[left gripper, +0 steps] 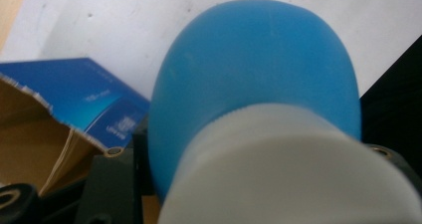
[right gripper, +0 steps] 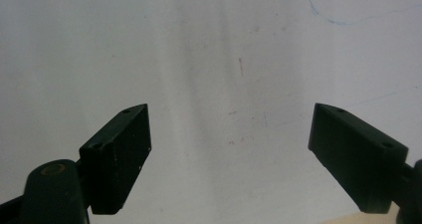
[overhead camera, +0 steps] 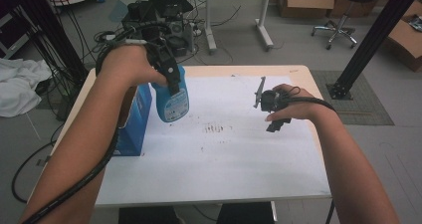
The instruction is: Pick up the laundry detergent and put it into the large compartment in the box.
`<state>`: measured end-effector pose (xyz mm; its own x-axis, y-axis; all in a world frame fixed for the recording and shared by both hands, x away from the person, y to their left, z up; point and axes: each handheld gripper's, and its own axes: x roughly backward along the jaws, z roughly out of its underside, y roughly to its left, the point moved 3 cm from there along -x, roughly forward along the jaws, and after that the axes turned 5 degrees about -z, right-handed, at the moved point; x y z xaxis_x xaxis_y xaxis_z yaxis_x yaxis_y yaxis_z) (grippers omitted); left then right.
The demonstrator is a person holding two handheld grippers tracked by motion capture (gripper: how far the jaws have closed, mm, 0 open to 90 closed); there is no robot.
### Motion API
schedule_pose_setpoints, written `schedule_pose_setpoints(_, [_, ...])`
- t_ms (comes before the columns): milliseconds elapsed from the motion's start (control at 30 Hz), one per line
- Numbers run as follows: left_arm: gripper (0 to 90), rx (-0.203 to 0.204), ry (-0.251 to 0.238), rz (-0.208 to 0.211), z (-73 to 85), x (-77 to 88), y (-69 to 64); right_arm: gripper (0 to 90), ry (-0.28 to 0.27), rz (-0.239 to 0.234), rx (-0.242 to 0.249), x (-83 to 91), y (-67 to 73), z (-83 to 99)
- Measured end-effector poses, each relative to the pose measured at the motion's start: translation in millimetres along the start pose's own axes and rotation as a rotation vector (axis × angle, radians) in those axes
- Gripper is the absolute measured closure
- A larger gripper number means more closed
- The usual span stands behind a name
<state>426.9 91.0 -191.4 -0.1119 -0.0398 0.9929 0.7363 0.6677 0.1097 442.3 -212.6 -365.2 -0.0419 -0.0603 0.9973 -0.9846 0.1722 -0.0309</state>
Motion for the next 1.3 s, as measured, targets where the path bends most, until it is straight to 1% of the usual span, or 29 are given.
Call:
schedule_pose_setpoints(67, [40.7,0.033,0.004,-0.007,2.5,5.8,4.0,17.1,0.002,0.002,0.001,0.5,0.0,-0.2])
schedule_pose_setpoints(100, [40.7,0.033,0.004,-0.007,2.5,5.8,4.0,17.1,0.002,0.002,0.001,0.5,0.0,-0.2])
schedule_pose_setpoints(133, [40.7,0.06,0.008,-0.016,4.7,11.3,7.0,17.1,-0.002,-0.001,0.004,0.4,0.3,-0.8])
schedule_pose_setpoints(167, [40.7,0.06,0.008,-0.016,4.7,11.3,7.0,17.1,-0.005,-0.003,0.003,0.0,0.5,-1.0])
schedule_pose_setpoints(200, [40.8,0.081,0.012,-0.021,7.0,17.1,10.9,17.1,-0.003,-0.002,0.003,0.0,0.5,-1.2])
schedule_pose_setpoints(267, [40.8,0.117,0.004,-0.019,9.1,22.8,14.7,17.1,0.003,0.0,0.009,0.8,-0.1,-1.8])
schedule_pose_setpoints(300, [40.8,0.117,0.004,-0.019,9.1,22.8,14.7,17.1,-0.001,0.001,0.007,0.7,0.3,-2.2])
schedule_pose_setpoints(333, [40.8,0.136,0.001,-0.025,11.7,29.1,18.4,17.1,0.001,0.001,0.009,1.2,0.4,-2.6])
schedule_pose_setpoints(367, [40.7,0.151,-0.005,-0.03,13.1,31.7,20.3,17.1,0.0,0.003,0.014,1.7,0.4,-2.9])
schedule_pose_setpoints(400, [40.8,0.151,-0.005,-0.03,13.1,31.7,20.3,17.1,-0.002,0.001,0.012,1.8,0.8,-3.3])
schedule_pose_setpoints(433, [40.8,0.176,-0.007,-0.039,16.4,37.1,24.6,17.1,-0.001,0.002,0.012,1.9,0.9,-3.4])
schedule_pose_setpoints(467, [40.8,0.193,-0.008,-0.039,18.0,39.1,26.7,17.1,0.001,0.001,0.013,2.0,0.8,-3.6])
schedule_pose_setpoints(633, [40.7,0.244,0.005,-0.055,28.9,50.4,41.4,17.1,0.009,-0.002,0.019,2.0,1.5,-5.0])
schedule_pose_setpoints(700, [40.7,0.275,0.003,-0.058,34.4,55.5,47.2,17.1,0.017,-0.001,0.026,3.0,1.6,-6.1])
schedule_pose_setpoints(733, [40.7,0.275,0.003,-0.058,34.4,55.5,47.2,17.1,0.017,-0.001,0.026,3.0,1.6,-6.1])
schedule_pose_setpoints(767, [40.7,0.301,-0.001,-0.056,40.0,60.2,53.4,17.2,0.014,-0.001,0.03,4.1,1.0,-7.4])
schedule_pose_setpoints(800, [40.7,0.321,-0.005,-0.055,42.7,61.8,56.3,17.2,0.011,0.0,0.029,4.3,0.7,-7.8])
schedule_pose_setpoints(900, [40.7,0.366,0.006,-0.059,51.5,66.1,66.0,17.2,0.008,0.003,0.032,4.7,-0.8,-9.2])
schedule_pose_setpoints(967, [40.7,0.405,0.018,-0.061,57.8,67.6,73.0,17.2,0.007,0.001,0.035,4.1,-1.2,-10.5])
schedule_pose_setpoints(1200, [40.7,0.576,0.048,-0.058,82.9,68.0,94.3,17.2,0.015,-0.003,0.046,-0.5,-1.1,-15.0])
schedule_pose_setpoints(1267, [40.7,0.613,0.058,-0.063,90.2,67.6,99.3,17.2,0.015,-0.003,0.05,-0.5,-1.0,-16.3])
schedule_pose_setpoints(1300, [40.7,0.613,0.058,-0.063,90.2,67.6,99.3,17.2,0.014,-0.002,0.052,-0.5,-0.8,-16.7])
